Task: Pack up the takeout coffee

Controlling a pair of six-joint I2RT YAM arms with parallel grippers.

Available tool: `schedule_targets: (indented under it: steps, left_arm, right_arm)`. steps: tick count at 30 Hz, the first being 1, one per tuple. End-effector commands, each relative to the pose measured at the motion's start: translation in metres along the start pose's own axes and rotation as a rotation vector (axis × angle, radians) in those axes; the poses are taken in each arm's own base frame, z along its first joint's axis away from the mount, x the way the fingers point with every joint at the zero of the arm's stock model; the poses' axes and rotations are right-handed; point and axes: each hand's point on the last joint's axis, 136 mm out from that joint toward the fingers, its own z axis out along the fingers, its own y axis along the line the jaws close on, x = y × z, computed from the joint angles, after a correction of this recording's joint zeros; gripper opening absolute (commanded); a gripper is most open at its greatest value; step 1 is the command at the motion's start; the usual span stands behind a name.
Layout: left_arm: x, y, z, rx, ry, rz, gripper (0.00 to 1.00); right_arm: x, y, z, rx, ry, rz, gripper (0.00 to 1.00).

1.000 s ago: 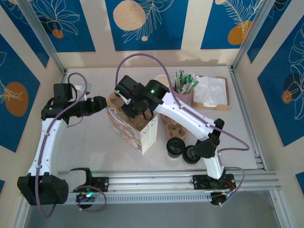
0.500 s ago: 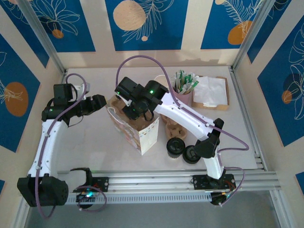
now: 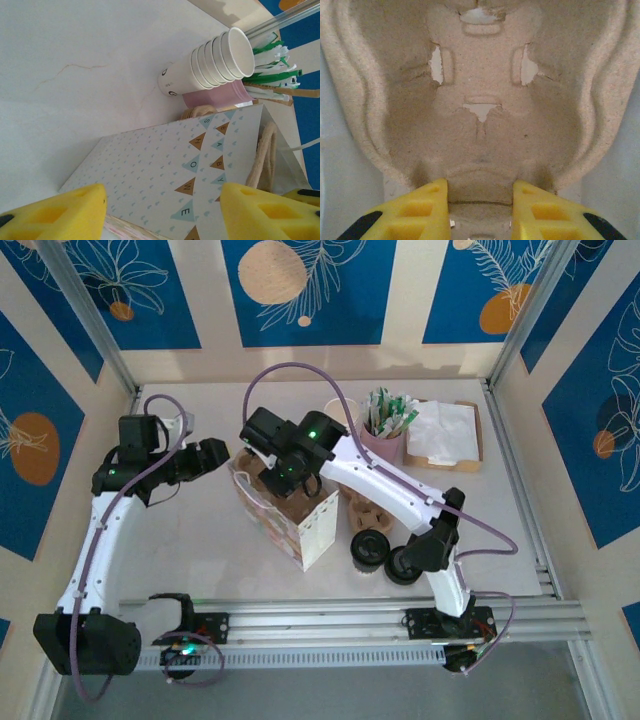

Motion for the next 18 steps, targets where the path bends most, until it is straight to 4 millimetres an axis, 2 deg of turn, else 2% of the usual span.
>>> schedule_targets:
  steps: [1,6,11,18]
  left_arm:
    - [0.004,0.001,0.001,-0.007,-0.003,0.009,0.62]
    - [0.005,0.001,0.002,-0.009,0.002,0.011,0.62]
    - [0.006,-0.002,-0.003,-0.015,0.002,0.022,0.62]
    - [0.002,-0.019,-0.015,0.028,-0.009,0.024,0.64]
  right_arm:
    - [0.009,0.003,0.002,-0.019,0.049,0.009,0.30]
    - [0.010,0.002,0.006,-0.011,0.059,0.010,0.29]
    - [0.006,0.001,-0.001,-0.015,0.035,0.020,0.29]
    - [0.009,-0.001,-0.001,-0.006,0.043,0.024,0.29]
